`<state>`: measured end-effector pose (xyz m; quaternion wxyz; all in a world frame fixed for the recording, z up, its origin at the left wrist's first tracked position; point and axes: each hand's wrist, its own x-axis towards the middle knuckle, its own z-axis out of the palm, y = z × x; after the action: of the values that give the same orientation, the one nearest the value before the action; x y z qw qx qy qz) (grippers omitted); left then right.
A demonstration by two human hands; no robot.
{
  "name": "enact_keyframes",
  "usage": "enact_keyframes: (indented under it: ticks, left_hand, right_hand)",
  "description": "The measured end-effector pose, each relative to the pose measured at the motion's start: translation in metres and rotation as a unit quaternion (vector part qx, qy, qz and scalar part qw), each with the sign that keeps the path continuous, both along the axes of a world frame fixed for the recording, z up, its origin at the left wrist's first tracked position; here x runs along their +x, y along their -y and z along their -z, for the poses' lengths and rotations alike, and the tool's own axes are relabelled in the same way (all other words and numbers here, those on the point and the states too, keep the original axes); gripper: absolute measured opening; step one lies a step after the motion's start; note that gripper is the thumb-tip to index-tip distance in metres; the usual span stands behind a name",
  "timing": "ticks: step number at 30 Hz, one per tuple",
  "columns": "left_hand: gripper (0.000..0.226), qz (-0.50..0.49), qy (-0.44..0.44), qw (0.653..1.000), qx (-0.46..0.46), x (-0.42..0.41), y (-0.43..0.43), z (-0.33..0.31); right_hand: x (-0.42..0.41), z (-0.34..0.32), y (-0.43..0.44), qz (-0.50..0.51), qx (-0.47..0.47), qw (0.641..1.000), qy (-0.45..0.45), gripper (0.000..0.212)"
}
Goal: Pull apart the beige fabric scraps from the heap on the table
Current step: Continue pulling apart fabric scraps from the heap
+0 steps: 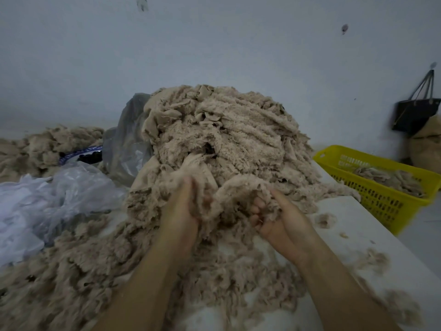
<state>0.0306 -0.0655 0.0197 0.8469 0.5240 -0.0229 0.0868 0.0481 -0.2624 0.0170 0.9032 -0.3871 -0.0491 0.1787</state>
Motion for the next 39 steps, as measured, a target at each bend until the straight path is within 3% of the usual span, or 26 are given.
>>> enact_keyframes:
  ticks: [3, 6, 8, 11, 13, 16, 18, 20, 22, 23, 24, 26, 28, 30, 32, 34, 36, 39]
  left_hand:
    - [0.041, 0.04, 0.014, 0.971, 0.237, -0.011, 0.023, 0.004]
    - [0.023, 0.006, 0.02, 0.943, 0.331, -0.011, 0.037, 0.007]
    - [0.015, -0.049, 0.023, 0.916, 0.398, -0.007, 0.037, 0.01]
    - [0.036, -0.051, 0.089, 0.867, 0.488, -0.001, 0.033, 0.02]
    - [0.042, -0.015, 0.123, 0.825, 0.551, -0.002, 0.034, 0.024]
    - [0.037, 0.05, 0.131, 0.82, 0.555, -0.003, 0.036, 0.028]
    - [0.051, 0.07, 0.138, 0.823, 0.547, -0.003, 0.035, 0.031]
    - [0.047, 0.062, 0.146, 0.841, 0.517, -0.005, 0.036, 0.029]
    - [0.035, 0.042, 0.132, 0.867, 0.479, -0.005, 0.035, 0.027]
    - [0.03, 0.036, 0.116, 0.874, 0.47, -0.004, 0.033, 0.027]
    - [0.028, 0.033, 0.102, 0.876, 0.471, -0.003, 0.031, 0.027]
    - [0.024, 0.026, 0.083, 0.866, 0.493, 0.0, 0.028, 0.03]
    - [0.023, 0.02, 0.063, 0.857, 0.511, 0.002, 0.027, 0.031]
    - [0.028, 0.018, 0.045, 0.859, 0.51, 0.004, 0.026, 0.034]
    - [0.033, 0.012, 0.037, 0.87, 0.492, 0.004, 0.025, 0.033]
    - [0.033, 0.012, 0.03, 0.889, 0.457, 0.005, 0.026, 0.034]
    - [0.027, 0.003, -0.007, 0.921, 0.389, 0.007, 0.027, 0.034]
    - [0.029, 0.015, -0.092, 0.979, 0.18, 0.011, 0.026, 0.031]
  right_hand:
    - [-0.002, -0.001, -0.004, -0.026, -0.051, 0.998, 0.034, 0.021]
    - [-0.007, 0.0, -0.01, -0.002, -0.152, 0.985, 0.08, 0.024]
    - [-0.01, 0.003, -0.016, 0.032, -0.273, 0.952, 0.135, 0.036]
    - [-0.009, 0.01, -0.026, 0.041, -0.386, 0.9, 0.199, 0.056]
    - [-0.006, 0.015, -0.027, 0.056, -0.424, 0.881, 0.204, 0.044]
    - [0.003, 0.019, -0.02, 0.117, -0.466, 0.856, 0.188, 0.018]
    - [0.012, 0.017, -0.01, 0.186, -0.387, 0.893, 0.133, 0.011]
    - [0.018, 0.006, 0.013, 0.284, -0.159, 0.943, 0.062, 0.015]
    - [0.018, -0.005, 0.039, 0.348, 0.133, 0.928, 0.023, 0.033]
    - [0.018, -0.005, 0.048, 0.369, 0.213, 0.905, -0.012, 0.048]
    - [0.018, -0.004, 0.051, 0.387, 0.231, 0.891, -0.052, 0.06]
    - [0.02, 0.005, 0.042, 0.404, 0.109, 0.904, -0.088, 0.053]
    - [0.022, 0.011, 0.019, 0.397, -0.137, 0.907, -0.033, 0.026]
    - [0.026, 0.019, 0.003, 0.337, -0.393, 0.852, 0.079, 0.018]
    - [0.028, 0.028, -0.004, 0.229, -0.538, 0.791, 0.178, 0.025]
    - [0.025, 0.029, -0.007, 0.16, -0.578, 0.765, 0.235, 0.033]
    - [0.017, 0.024, -0.011, 0.159, -0.553, 0.763, 0.294, 0.031]
    - [-0.003, 0.008, -0.022, 0.129, -0.494, 0.782, 0.358, 0.027]
